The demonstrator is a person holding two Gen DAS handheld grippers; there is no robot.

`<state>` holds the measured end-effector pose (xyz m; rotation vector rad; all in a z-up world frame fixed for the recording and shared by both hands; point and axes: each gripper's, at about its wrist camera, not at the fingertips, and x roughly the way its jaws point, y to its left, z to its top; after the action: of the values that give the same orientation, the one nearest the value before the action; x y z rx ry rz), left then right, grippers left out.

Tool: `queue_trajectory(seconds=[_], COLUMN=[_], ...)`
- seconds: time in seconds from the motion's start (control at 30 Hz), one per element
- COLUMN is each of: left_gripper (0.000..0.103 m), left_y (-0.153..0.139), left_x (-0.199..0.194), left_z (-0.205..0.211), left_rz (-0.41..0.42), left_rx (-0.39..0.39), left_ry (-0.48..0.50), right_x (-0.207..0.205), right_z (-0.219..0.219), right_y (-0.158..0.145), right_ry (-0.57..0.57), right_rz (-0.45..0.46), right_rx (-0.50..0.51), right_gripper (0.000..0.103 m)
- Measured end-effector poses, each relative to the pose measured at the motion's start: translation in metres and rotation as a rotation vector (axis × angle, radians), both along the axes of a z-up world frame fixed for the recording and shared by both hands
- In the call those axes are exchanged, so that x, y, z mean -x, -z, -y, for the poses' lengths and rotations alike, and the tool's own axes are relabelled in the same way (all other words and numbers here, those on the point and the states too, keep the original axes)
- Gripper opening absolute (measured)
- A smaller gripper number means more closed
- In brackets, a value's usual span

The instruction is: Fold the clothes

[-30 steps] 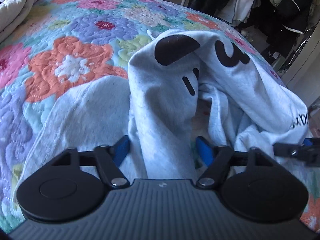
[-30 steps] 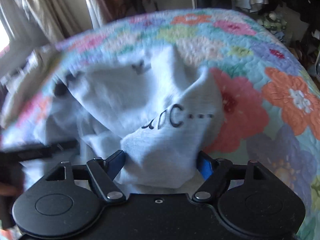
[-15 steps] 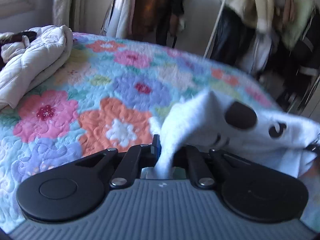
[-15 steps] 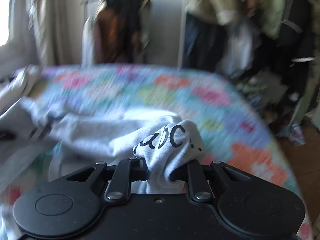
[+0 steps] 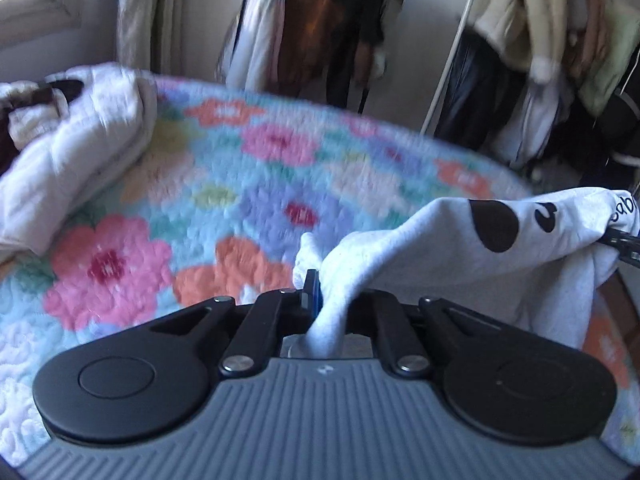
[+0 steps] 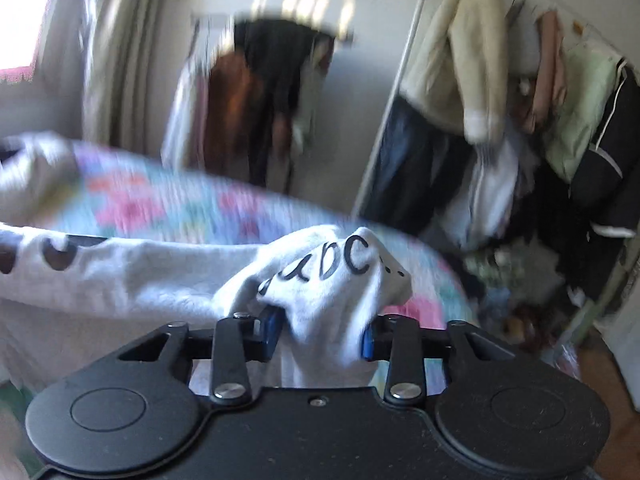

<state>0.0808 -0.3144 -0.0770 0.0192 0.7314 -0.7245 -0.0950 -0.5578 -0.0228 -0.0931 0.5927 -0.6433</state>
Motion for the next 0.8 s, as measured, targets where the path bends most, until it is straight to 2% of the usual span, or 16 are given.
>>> queue_trajectory(seconds=[0.1,0.23,0.33,0.37,0.47,0.53,0.63,0.67,0.7,0.8], left_gripper=[0.009,0.011,0.025,0.032,0.05,0.054,0.065,0.072,0.075,0.077], left_y=[0.033,0.043,0.039,0.037,0.034,0.035,0.041,0.046,0.052,0.072], left_x=[-0.012,-0.006,0.007,0.011,0.02,0.025,0.034,0.036,0.039,0.041], left_z=[0.01,-0.002,-0.015,-0.02,-0.044,-0.059,-0.075,-0.077,-0.078,-0.072], left_rz=[-0.033,-0.059,-0.029,-0.026,-0.059,-0.088,-0.119,-0.132,-0.142,-0.146], left_rx=[-0.073,-0.023,-0.023,-0.021,0.018,0.041,0.04,0.033,0.014,-0.05], left_ry=[0.007,0.005,0.049,0.061,0.074,0.083,0.095,0.104,0.113,0.122], right_x=[0.02,0.049,0.051,0.049,0.037,0.032,0.025,0.022,0.019,0.013], right_z=[-0.02,-0.039,-0.043,-0.045,-0.048,-0.046,-0.041,-0.039,-0.039,-0.039], right_y=[0.015,0.034,0.055,0.064,0.091,0.103,0.115,0.119,0.122,0.131], right_ry=[0.031,-0.052,-0.151,-0.167,-0.169,-0.166,-0.153,-0.146,-0.144,-0.142], right_rz=[-0.003,0.028,0.039,0.036,0.004,-0.006,0.014,0.014,0.012,0.001], right_rx=[-0.044,-0.22,-0.377,-0.407,-0.461,-0.501,-0.545,-0.551,-0.553,-0.538], right_gripper=[0.051,0.053,0.053,0.054,0.054,0.054,0.056,0.056,0.056,0.055])
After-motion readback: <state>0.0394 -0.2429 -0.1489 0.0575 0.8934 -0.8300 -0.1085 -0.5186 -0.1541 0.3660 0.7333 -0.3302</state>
